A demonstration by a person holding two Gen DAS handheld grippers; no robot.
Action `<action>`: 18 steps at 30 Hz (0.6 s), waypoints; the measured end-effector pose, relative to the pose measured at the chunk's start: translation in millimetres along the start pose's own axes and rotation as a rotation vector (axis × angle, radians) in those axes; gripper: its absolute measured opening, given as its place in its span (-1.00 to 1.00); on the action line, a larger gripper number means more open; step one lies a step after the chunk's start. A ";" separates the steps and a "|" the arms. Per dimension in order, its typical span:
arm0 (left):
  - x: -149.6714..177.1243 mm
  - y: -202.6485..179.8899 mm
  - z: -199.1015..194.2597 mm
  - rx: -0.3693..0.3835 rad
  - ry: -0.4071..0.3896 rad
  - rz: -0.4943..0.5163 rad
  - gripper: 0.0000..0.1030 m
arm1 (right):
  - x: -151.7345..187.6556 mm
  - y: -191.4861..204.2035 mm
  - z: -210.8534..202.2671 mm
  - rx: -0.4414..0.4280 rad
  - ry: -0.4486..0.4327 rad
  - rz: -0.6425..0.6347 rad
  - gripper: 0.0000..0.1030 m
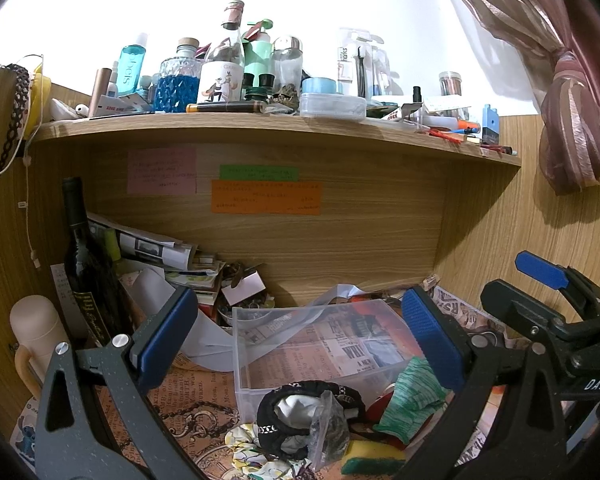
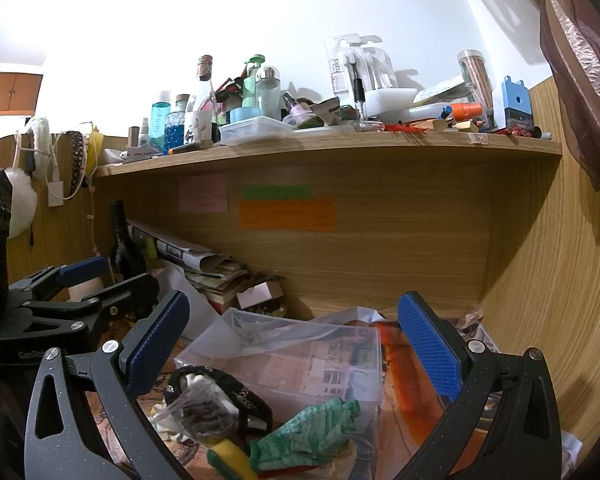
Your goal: Organize soft objects
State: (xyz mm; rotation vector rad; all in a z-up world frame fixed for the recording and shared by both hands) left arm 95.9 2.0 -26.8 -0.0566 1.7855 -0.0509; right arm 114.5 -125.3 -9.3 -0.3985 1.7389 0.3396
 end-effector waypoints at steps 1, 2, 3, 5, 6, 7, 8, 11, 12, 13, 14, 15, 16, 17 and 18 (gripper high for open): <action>0.1 -0.1 0.0 0.000 0.000 0.000 1.00 | -0.2 0.4 -0.6 0.000 -0.001 0.000 1.00; 0.2 -0.2 0.0 0.001 0.000 0.000 1.00 | -0.6 1.1 -1.1 0.000 -0.003 -0.002 1.00; 0.4 -0.4 0.0 0.002 0.000 0.000 1.00 | -0.8 1.4 -1.4 0.000 -0.004 -0.002 1.00; 0.0 -0.4 0.1 0.000 0.000 0.000 1.00 | -1.7 2.4 -2.5 -0.001 -0.007 -0.002 1.00; 0.2 -0.5 0.1 0.000 0.000 -0.001 1.00 | -2.0 2.4 -2.9 -0.001 -0.009 -0.003 1.00; -0.2 -0.2 0.0 0.001 0.000 -0.001 1.00 | -2.3 2.5 -3.1 -0.001 -0.009 -0.003 1.00; -0.2 -0.2 -0.1 0.001 0.000 -0.001 1.00 | -2.8 2.8 -3.0 -0.003 -0.011 -0.008 1.00; -0.1 0.0 -0.1 0.000 0.001 -0.001 1.00 | -3.6 2.8 -3.2 -0.002 -0.014 -0.008 1.00; 0.1 0.4 -0.3 0.001 0.002 0.000 1.00 | -3.8 3.2 -3.3 -0.001 -0.015 -0.009 1.00; 0.5 0.6 -0.3 0.001 0.004 0.000 1.00 | -3.8 2.8 -3.4 -0.002 -0.015 -0.010 1.00; 0.7 1.0 -0.3 0.001 0.005 0.001 1.00 | -3.8 2.7 -3.5 -0.003 -0.015 -0.010 1.00; 0.9 1.2 -0.3 0.001 0.006 0.001 1.00 | -3.9 2.7 -3.4 -0.003 -0.015 -0.010 1.00; 1.1 1.4 -0.1 0.001 0.007 0.001 1.00 | -3.8 2.8 -3.5 -0.003 -0.015 -0.010 1.00; 1.4 1.9 0.0 0.002 0.009 0.000 1.00 | -3.8 2.7 -3.4 -0.001 -0.015 -0.011 1.00; 1.7 2.8 0.3 0.003 0.010 -0.002 1.00 | -3.6 2.6 -3.3 -0.001 -0.014 -0.011 1.00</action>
Point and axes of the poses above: each gripper's, at about its wrist camera, not at the fingertips, and z roughly the way its jaws point, y to its left, x to its underside, the point moved 9 cm from there along z, roughly the way its jaws point, and after that the axes turned 1 degree about -z, right-handed, at the moved point
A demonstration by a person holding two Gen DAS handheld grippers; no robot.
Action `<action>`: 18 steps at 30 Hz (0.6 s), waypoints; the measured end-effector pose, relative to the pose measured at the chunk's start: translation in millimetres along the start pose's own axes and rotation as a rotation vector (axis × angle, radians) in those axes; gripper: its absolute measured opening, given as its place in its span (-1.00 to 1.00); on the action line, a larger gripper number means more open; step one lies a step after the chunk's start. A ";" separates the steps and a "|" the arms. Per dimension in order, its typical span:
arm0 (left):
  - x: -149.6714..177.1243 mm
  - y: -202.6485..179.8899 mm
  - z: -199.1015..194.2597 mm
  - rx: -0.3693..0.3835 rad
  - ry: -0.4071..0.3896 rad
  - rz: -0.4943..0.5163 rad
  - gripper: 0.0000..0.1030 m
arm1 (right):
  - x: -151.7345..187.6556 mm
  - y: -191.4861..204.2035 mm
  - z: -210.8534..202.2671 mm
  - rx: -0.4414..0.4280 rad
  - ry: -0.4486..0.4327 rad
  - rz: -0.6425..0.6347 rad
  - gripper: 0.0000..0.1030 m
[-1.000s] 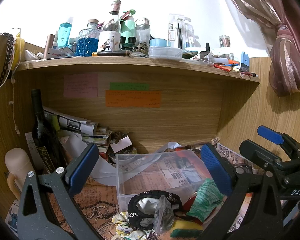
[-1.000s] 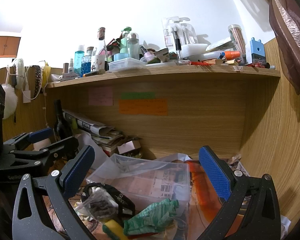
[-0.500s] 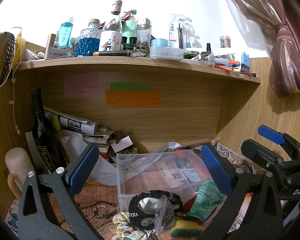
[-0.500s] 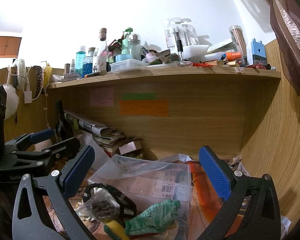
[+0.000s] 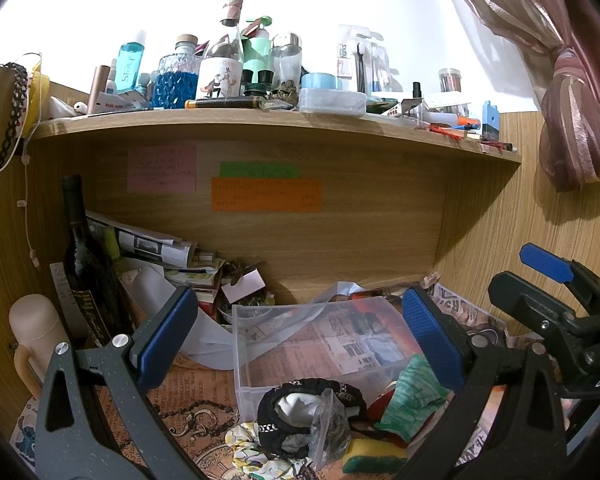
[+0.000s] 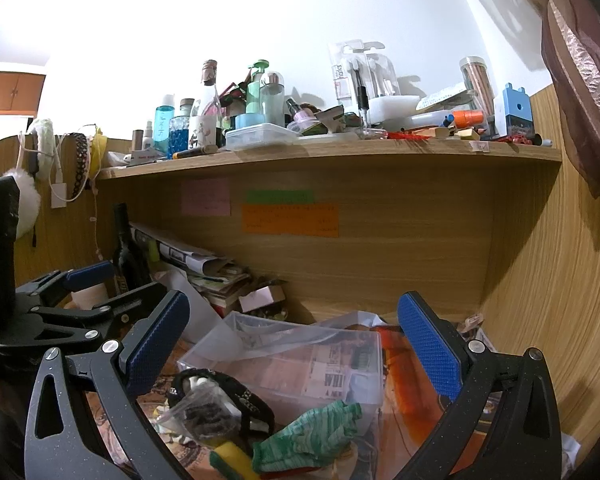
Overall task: Organize soft objects
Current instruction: 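Grasp the green knit glove with the right tool while the left tool grasps the zip bag with black glove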
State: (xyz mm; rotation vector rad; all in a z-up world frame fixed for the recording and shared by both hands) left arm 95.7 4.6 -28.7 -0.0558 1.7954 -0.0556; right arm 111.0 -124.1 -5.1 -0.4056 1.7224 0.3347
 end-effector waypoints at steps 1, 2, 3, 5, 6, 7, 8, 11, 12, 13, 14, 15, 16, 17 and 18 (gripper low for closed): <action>0.8 0.3 0.2 0.001 0.003 -0.002 1.00 | 0.6 0.1 0.4 0.000 0.003 0.000 1.00; 2.0 0.7 0.7 0.001 0.007 -0.001 1.00 | 1.5 -0.5 1.1 -0.002 0.006 0.000 1.00; 3.6 1.3 1.8 -0.002 0.013 0.000 1.00 | 3.3 -1.2 2.2 -0.003 0.013 0.001 1.00; 9.4 3.0 4.2 -0.007 0.030 0.005 1.00 | 8.9 -4.0 5.4 0.003 0.031 -0.001 1.00; 13.1 3.9 5.9 -0.007 0.042 0.008 1.00 | 13.1 -6.1 7.4 0.009 0.044 -0.002 1.00; 19.0 5.3 8.5 -0.006 0.062 0.011 1.00 | 18.9 -8.8 10.1 0.012 0.063 0.001 1.00; 23.9 6.4 11.1 -0.004 0.081 0.013 1.00 | 23.5 -11.5 12.3 0.012 0.080 0.006 1.00; 42.6 11.6 20.4 -0.009 0.145 0.010 1.00 | 41.7 -20.0 20.0 0.009 0.143 0.029 1.00; 49.0 13.1 23.4 -0.010 0.165 0.008 1.00 | 48.4 -22.3 22.2 0.007 0.164 0.037 1.00; 55.9 14.5 26.4 -0.009 0.187 0.002 1.00 | 54.3 -23.7 23.9 0.004 0.179 0.046 1.00; 61.9 15.6 29.2 -0.005 0.208 -0.004 1.00 | 61.2 -25.0 25.5 0.001 0.199 0.051 1.00; 67.8 16.5 31.9 0.000 0.227 -0.011 1.00 | 67.0 -25.7 27.1 -0.001 0.216 0.053 1.00; 74.1 16.9 34.2 0.004 0.245 -0.017 1.00 | 72.6 -26.1 28.1 -0.004 0.233 0.055 1.00; 80.5 17.0 36.4 0.005 0.262 -0.022 1.00 | 78.7 -26.2 28.6 -0.007 0.250 0.056 1.00; 85.4 17.5 38.2 0.003 0.272 -0.022 1.00 | 84.4 -26.2 29.3 -0.011 0.265 0.057 0.99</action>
Point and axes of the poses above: each gripper's, at about its wrist camera, not at the fingertips, and z roughly the way its jaws point, y to its left, x to its underside, the point moved 9 cm from there along z, roughly the way its jaws point, and after that the axes turned 1 degree about -z, right-handed, at the moved point
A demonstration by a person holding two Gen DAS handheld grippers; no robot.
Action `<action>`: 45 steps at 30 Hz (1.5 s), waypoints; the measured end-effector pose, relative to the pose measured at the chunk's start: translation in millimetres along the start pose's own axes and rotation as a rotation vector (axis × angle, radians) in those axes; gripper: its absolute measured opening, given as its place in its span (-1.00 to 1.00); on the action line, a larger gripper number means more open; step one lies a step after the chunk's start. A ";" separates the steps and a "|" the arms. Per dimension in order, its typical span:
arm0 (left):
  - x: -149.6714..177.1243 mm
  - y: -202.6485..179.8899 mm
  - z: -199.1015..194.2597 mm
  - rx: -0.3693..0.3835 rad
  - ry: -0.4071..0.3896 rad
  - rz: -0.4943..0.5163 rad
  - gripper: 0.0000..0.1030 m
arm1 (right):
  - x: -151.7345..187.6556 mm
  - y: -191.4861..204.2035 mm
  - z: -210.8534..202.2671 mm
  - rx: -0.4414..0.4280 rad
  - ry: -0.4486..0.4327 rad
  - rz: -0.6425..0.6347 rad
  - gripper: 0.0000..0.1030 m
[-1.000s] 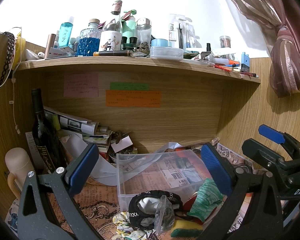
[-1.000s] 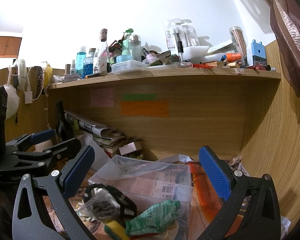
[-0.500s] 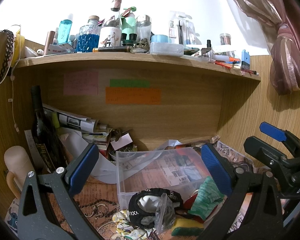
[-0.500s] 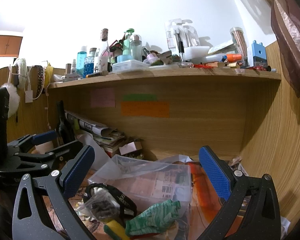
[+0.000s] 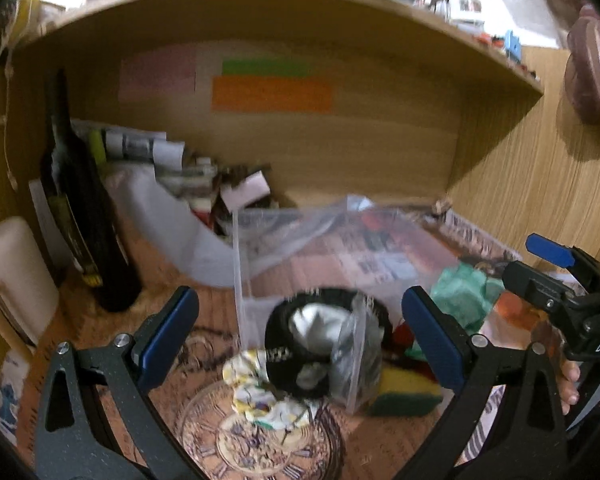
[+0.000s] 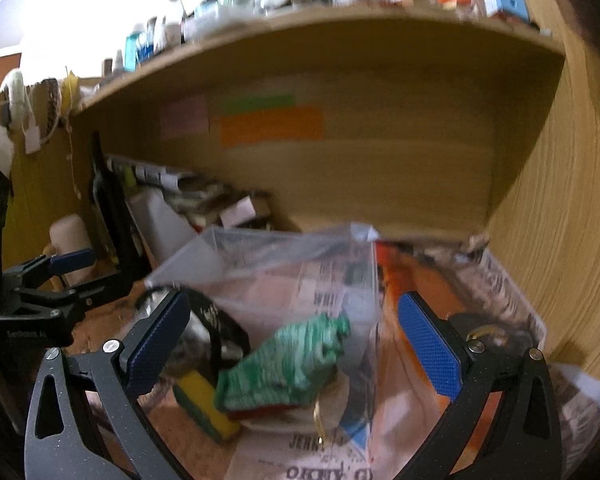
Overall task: Organize soft objects
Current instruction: 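Grasp the green knit glove with the right tool while the left tool grasps the zip bag with black glove, then lower the green glove into the clear box with the right tool while the left tool drops the bag in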
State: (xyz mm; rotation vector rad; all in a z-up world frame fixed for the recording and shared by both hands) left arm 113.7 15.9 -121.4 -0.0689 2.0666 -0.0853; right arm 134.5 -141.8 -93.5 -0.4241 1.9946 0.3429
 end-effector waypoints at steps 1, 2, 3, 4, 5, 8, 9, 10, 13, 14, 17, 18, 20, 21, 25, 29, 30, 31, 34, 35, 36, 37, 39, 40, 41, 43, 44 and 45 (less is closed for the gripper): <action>4.9 -0.3 2.7 0.000 0.012 0.000 0.97 | 5.9 -0.5 2.3 -0.003 0.017 0.001 0.97; 9.9 -1.0 5.1 0.002 0.025 -0.001 0.90 | 10.5 -0.7 4.2 -0.008 0.031 0.005 0.95; 13.8 -1.3 7.1 0.005 0.037 -0.001 0.81 | 15.5 -1.0 5.6 -0.013 0.045 0.009 0.90; 18.5 -2.3 9.4 0.012 0.054 -0.003 0.78 | 20.6 -1.9 6.6 -0.020 0.061 0.015 0.84; 22.4 -3.5 11.1 0.020 0.069 -0.006 0.74 | 24.8 -1.9 7.7 -0.025 0.073 0.019 0.82; 32.3 -8.6 14.8 0.042 0.099 -0.012 0.67 | 35.0 -1.8 11.5 -0.039 0.105 0.032 0.74; 34.7 -10.7 16.2 0.050 0.108 -0.013 0.63 | 37.9 -2.2 12.1 -0.044 0.113 0.037 0.69; 35.9 -12.2 16.8 0.057 0.113 -0.013 0.61 | 41.2 -2.5 13.4 -0.049 0.123 0.042 0.62; 41.1 -19.7 17.2 0.072 0.121 -0.001 0.57 | 49.4 -3.5 17.7 -0.064 0.151 0.055 0.44; 43.2 -22.7 18.2 0.084 0.129 0.002 0.56 | 51.9 -4.0 19.4 -0.071 0.161 0.061 0.40; 50.2 -29.1 24.6 0.099 0.163 0.014 0.47 | 56.1 -1.8 25.9 -0.097 0.184 0.075 0.24; 52.2 -30.2 27.9 0.094 0.174 0.018 0.47 | 57.2 -0.6 27.4 -0.106 0.189 0.077 0.19; 55.2 -29.9 32.7 0.086 0.184 0.019 0.47 | 58.8 1.4 30.7 -0.112 0.195 0.075 0.16; 56.4 -29.2 34.7 0.084 0.187 0.016 0.47 | 58.9 2.2 31.8 -0.111 0.194 0.072 0.11; 60.4 -27.9 44.6 0.092 0.215 -0.001 0.30 | 56.9 2.9 36.2 -0.101 0.189 0.071 -0.16; 70.8 -29.9 57.3 0.109 0.280 -0.008 -0.17 | 54.8 0.4 39.0 -0.087 0.183 0.068 -0.40; 70.8 -29.7 57.1 0.106 0.279 -0.008 -0.19 | 54.6 -0.4 38.7 -0.084 0.182 0.068 -0.47; 70.0 -29.7 55.5 0.108 0.276 -0.008 -0.21 | 53.8 -0.7 38.2 -0.087 0.180 0.067 -0.52; 65.4 -30.1 50.4 0.111 0.269 -0.004 -0.33 | 49.1 -3.3 31.9 -0.097 0.164 0.069 -0.62; 63.8 -30.3 48.7 0.113 0.267 -0.003 -0.35 | 46.5 -4.0 29.9 -0.095 0.155 0.069 -0.62; 62.3 -30.6 46.9 0.115 0.264 -0.004 -0.38 | 43.8 -4.6 27.4 -0.094 0.145 0.067 -0.62; 59.9 -31.1 44.7 0.115 0.258 -0.003 -0.39 | 40.9 -5.3 24.4 -0.092 0.134 0.065 -0.63; 53.2 -32.2 39.0 0.119 0.240 -0.004 -0.43 | 33.9 -6.6 17.9 -0.093 0.108 0.065 -0.63; 50.0 -33.0 36.2 0.121 0.231 -0.004 -0.43 | 30.7 -7.0 16.1 -0.094 0.099 0.066 -0.64; 46.1 -33.4 33.6 0.123 0.220 -0.002 -0.44 | 26.4 -7.5 13.3 -0.095 0.085 0.067 -0.64; 36.0 -35.4 26.0 0.123 0.187 0.004 -0.44 | 18.5 -8.3 8.2 -0.094 0.059 0.067 -0.64; 31.8 -35.7 23.5 0.121 0.173 0.007 -0.44 | 14.1 -8.8 6.0 -0.093 0.044 0.067 -0.64; 26.5 -36.0 20.7 0.120 0.158 0.011 -0.44 | 9.7 -8.9 3.8 -0.091 0.029 0.067 -0.64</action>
Point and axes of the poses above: each gripper's, at about its wrist camera, not at the fingertips, and z roughly the way its jaws point, y to its left, x to its underside, the point moved 9 cm from there along z, roughly the way its jaws point, and after that the axes turned 1 degree about -z, right-handed, at the moved point
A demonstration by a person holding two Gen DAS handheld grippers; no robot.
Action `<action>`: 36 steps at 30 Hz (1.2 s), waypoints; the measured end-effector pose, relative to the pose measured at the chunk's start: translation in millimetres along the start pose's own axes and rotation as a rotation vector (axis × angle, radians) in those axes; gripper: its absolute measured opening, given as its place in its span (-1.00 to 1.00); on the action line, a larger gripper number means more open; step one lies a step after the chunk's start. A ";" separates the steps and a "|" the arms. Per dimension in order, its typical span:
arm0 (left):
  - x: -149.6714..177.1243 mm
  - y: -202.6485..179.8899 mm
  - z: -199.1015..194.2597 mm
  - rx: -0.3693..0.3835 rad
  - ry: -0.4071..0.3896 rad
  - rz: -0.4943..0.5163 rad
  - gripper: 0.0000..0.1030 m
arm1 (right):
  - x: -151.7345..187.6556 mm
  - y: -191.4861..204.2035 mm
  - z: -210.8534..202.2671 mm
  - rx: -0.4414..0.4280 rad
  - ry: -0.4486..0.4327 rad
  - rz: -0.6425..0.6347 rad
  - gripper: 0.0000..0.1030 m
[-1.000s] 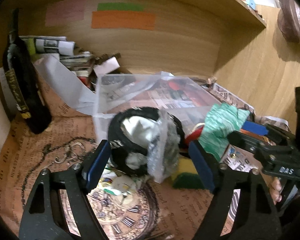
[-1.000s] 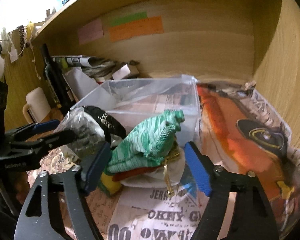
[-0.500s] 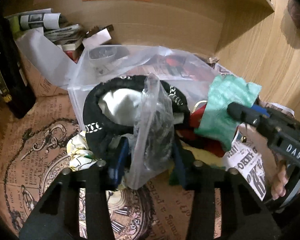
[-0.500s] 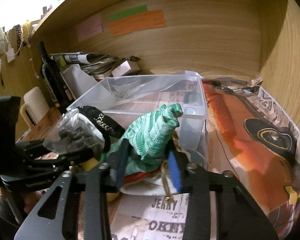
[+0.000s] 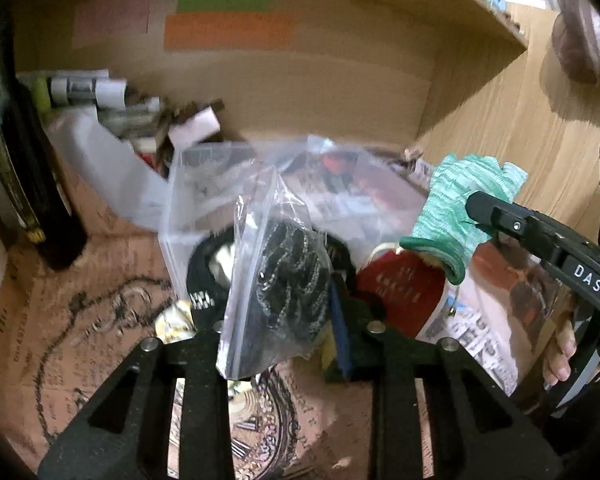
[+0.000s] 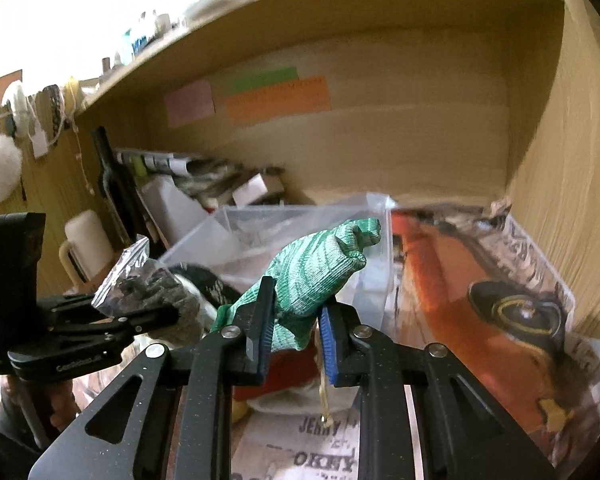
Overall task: Organize soft objects
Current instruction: 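Lower the green glove into the clear box with the right tool while the left tool drops the bag in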
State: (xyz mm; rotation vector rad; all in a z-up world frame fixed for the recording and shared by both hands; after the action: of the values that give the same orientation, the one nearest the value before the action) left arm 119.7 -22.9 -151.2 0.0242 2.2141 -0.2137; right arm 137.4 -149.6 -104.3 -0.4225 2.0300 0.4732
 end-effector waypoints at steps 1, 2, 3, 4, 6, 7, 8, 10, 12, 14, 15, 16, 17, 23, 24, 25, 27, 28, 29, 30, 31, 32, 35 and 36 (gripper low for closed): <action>-5.9 -0.2 -3.7 -0.003 -0.017 0.006 -0.44 | -5.4 -0.7 -2.0 0.002 -0.018 0.000 -0.64; -10.8 -0.4 -6.2 -0.007 -0.030 0.011 -0.44 | -8.8 -0.8 -2.9 0.002 -0.028 0.000 -0.64; -16.3 -0.3 -8.7 -0.012 -0.045 0.016 -0.45 | -13.8 -1.3 -3.3 0.003 -0.040 -0.001 -0.64; -22.3 0.1 -11.2 -0.016 -0.059 0.020 -0.44 | -18.8 -1.7 -3.4 0.004 -0.052 -0.003 -0.64; -35.3 2.4 -15.6 -0.026 -0.090 0.022 -0.44 | -26.3 -1.7 -3.4 0.003 -0.070 -0.007 -0.64; -40.4 3.1 -16.4 -0.028 -0.101 0.020 -0.45 | -29.9 -1.7 -3.0 0.003 -0.080 -0.011 -0.64; -47.3 4.5 -17.9 -0.027 -0.116 0.018 -0.45 | -33.8 -1.2 -2.0 0.004 -0.089 -0.016 -0.64; -58.3 6.9 -19.6 -0.028 -0.141 0.020 -0.45 | -40.5 -0.7 1.9 0.003 -0.102 -0.023 -0.64; -70.6 10.4 -18.9 -0.045 -0.161 0.027 -0.45 | -44.7 -0.5 6.8 0.000 -0.106 -0.025 -0.64; -80.8 14.6 -17.3 -0.051 -0.176 0.027 -0.44 | -48.0 -1.0 12.2 0.001 -0.105 -0.026 -0.64; -85.8 17.2 -16.3 -0.055 -0.181 0.024 -0.44 | -49.4 -1.3 16.9 0.006 -0.101 -0.031 -0.64; -89.8 20.0 -14.2 -0.057 -0.184 0.024 -0.44 | -50.6 -1.6 20.4 0.008 -0.099 -0.035 -0.64; -94.4 22.4 -11.4 -0.058 -0.185 0.024 -0.44 | -51.4 -2.7 25.7 0.013 -0.092 -0.041 -0.64; -106.8 39.5 17.8 -0.062 -0.127 0.008 -0.44 | -47.2 -8.1 59.9 0.028 -0.013 -0.056 -0.64; -107.1 41.0 23.5 -0.063 -0.114 0.005 -0.44 | -45.0 -9.0 66.8 0.031 0.007 -0.061 -0.64; -106.9 44.1 31.0 -0.061 -0.092 0.002 -0.44 | -42.4 -10.0 72.6 0.036 0.026 -0.066 -0.64; -105.0 51.0 47.5 -0.048 -0.041 -0.014 -0.44 | -38.3 -13.2 82.3 0.044 0.059 -0.071 -0.64; -104.0 53.5 53.9 -0.045 -0.020 -0.019 -0.44 | -35.9 -14.9 88.0 0.047 0.080 -0.072 -0.64; -102.2 56.6 62.4 -0.041 0.009 -0.025 -0.44 | -33.6 -16.7 92.2 0.051 0.098 -0.074 -0.64; -101.1 58.8 69.2 -0.041 0.032 -0.030 -0.44 | -30.9 -18.2 97.4 0.060 0.120 -0.082 -0.64; -98.4 61.4 78.2 -0.043 0.066 -0.032 -0.44 | -28.6 -19.8 102.4 0.070 0.138 -0.094 -0.64; -95.1 62.7 86.5 -0.040 0.098 -0.031 -0.44 | -27.3 -20.5 106.7 0.076 0.151 -0.101 -0.64; -87.1 61.9 105.2 -0.027 0.166 -0.036 -0.44 | -21.1 -20.9 116.9 0.081 0.194 -0.113 -0.64; -83.4 62.1 109.0 -0.020 0.184 -0.037 -0.44 | -18.5 -21.0 120.4 0.081 0.209 -0.118 -0.64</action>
State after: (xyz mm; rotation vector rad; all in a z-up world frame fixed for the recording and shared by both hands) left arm 262.2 25.5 -158.8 -0.0082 2.4011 -0.2170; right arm 245.6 -106.5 -145.8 -0.5583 2.2014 0.2828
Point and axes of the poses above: each gripper's, at about its wrist camera, not at the fingertips, and z roughly the way its jaws point, y to its left, x to its underside, the point moved 9 cm from there along z, roughly the way its jaws point, and after that the axes turned 1 degree about -z, right-handed, at the moved point
